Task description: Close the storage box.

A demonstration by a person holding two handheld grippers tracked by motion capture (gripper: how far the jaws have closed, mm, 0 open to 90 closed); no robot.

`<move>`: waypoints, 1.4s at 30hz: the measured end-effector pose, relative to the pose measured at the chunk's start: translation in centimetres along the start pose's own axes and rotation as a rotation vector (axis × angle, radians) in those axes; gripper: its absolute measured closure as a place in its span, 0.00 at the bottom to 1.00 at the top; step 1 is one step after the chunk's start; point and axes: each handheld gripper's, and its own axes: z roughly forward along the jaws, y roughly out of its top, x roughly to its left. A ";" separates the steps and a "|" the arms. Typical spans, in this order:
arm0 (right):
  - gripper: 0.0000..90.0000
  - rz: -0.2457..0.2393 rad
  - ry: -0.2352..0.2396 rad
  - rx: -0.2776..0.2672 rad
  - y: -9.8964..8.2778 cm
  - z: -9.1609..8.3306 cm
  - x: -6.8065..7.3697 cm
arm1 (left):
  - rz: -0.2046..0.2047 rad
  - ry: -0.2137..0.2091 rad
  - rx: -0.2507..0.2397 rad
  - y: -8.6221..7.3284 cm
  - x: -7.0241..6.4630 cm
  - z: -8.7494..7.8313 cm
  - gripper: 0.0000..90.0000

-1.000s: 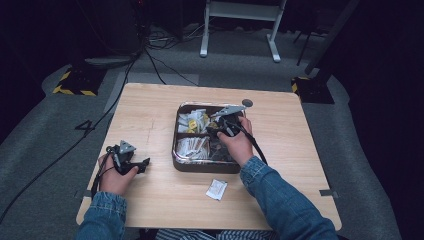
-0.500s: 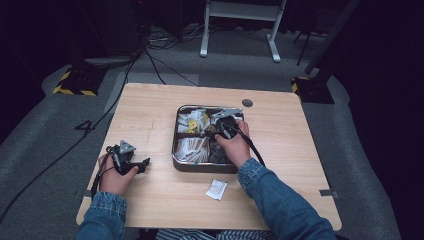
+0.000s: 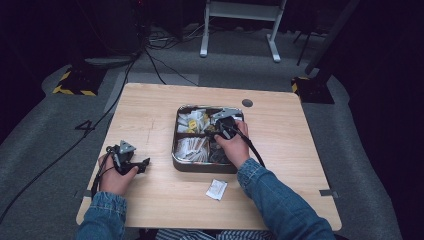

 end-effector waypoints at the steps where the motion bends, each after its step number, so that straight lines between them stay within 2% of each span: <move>1: 0.65 0.000 0.000 0.001 0.0 0.0 0.0 | 0.000 0.000 0.000 0.0 0.0 0.0 0.29; 13: 0.65 -0.011 -0.012 -0.004 -0.2 0.0 0.2 | 0.000 -0.001 0.001 0.0 0.0 0.0 0.29; 19: 0.44 -0.022 -0.020 -0.029 0.1 -0.4 0.3 | 0.000 -0.001 0.002 0.0 0.0 0.0 0.29; 26: 0.39 -0.004 -0.005 -0.058 0.3 -1.9 -0.5 | -0.001 0.000 -0.001 0.0 0.0 0.0 0.29; 42: 0.36 0.010 0.011 -0.098 0.0 -6.7 -2.6 | 0.000 0.000 0.002 0.0 0.0 0.0 0.29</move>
